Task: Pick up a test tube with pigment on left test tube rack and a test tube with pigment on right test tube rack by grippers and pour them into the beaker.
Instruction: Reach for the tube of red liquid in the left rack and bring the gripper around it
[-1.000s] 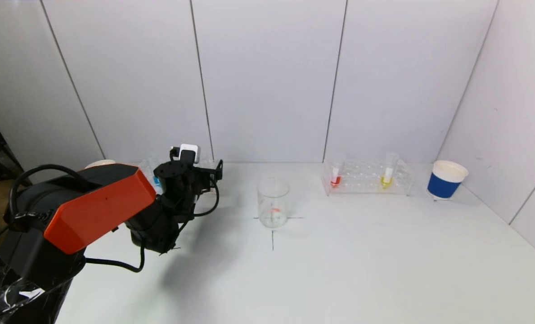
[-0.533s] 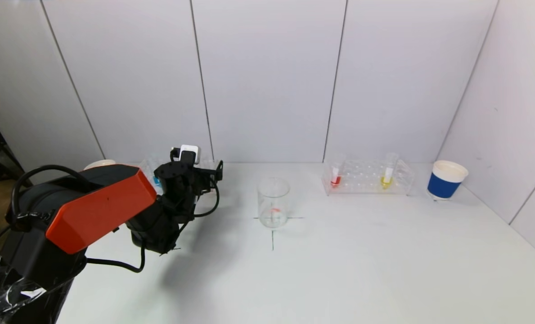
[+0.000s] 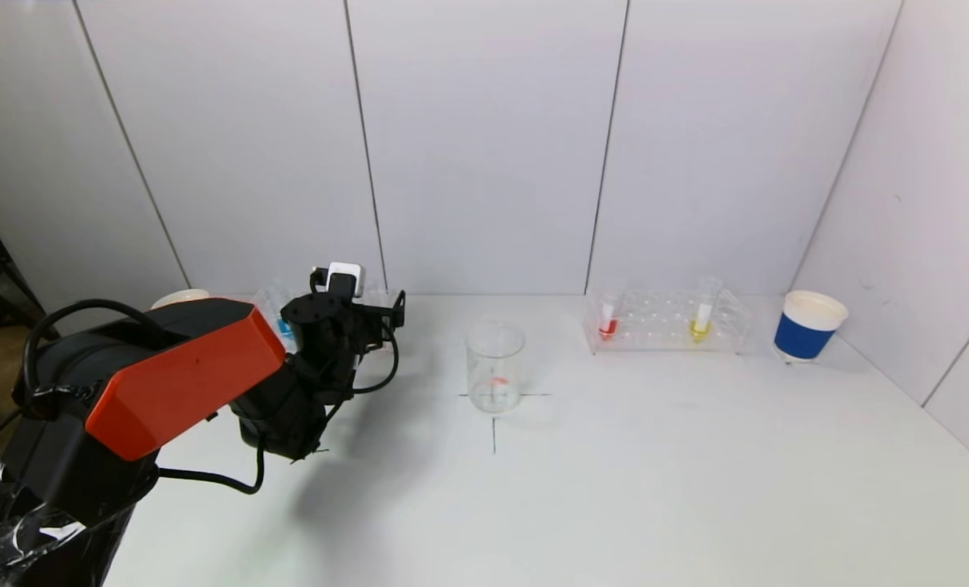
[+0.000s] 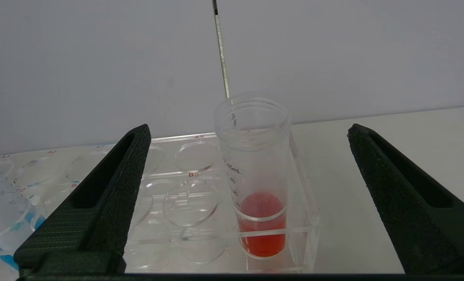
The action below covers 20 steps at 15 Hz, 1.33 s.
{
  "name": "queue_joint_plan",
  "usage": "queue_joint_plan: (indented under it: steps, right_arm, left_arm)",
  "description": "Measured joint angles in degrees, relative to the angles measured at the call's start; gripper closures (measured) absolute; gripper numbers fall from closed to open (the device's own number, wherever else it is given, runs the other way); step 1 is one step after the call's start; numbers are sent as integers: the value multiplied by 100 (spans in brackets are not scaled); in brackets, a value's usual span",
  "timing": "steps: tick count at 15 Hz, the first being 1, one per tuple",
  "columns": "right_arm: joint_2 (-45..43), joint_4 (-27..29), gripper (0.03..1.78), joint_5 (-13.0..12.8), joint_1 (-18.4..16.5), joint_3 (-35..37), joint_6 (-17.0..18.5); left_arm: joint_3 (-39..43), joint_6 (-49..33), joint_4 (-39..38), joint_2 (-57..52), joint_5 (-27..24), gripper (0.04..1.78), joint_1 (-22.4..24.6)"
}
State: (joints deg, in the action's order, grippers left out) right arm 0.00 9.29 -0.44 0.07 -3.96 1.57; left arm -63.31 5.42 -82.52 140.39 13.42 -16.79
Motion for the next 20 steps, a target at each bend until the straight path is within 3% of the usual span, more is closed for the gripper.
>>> queue_joint_plan:
  steps: [8, 10, 13, 18, 20]
  right_arm:
    - [0, 7, 10, 0, 2, 0, -1]
    - [0, 2, 10, -2, -2, 0, -1]
    - [0, 0, 10, -2, -2, 0, -1]
    - [0, 2, 10, -2, 0, 0, -1]
    - [0, 5, 10, 0, 2, 0, 0]
  left_arm:
    - [-67, 0, 16, 38, 5, 6, -2]
    - [-80, 2, 27, 51, 2, 13, 0]
    - [-85, 2, 29, 57, 2, 43, 0]
    - [-87, 0, 29, 60, -2, 130, 0]
    - [-87, -2, 27, 60, -2, 137, -2]
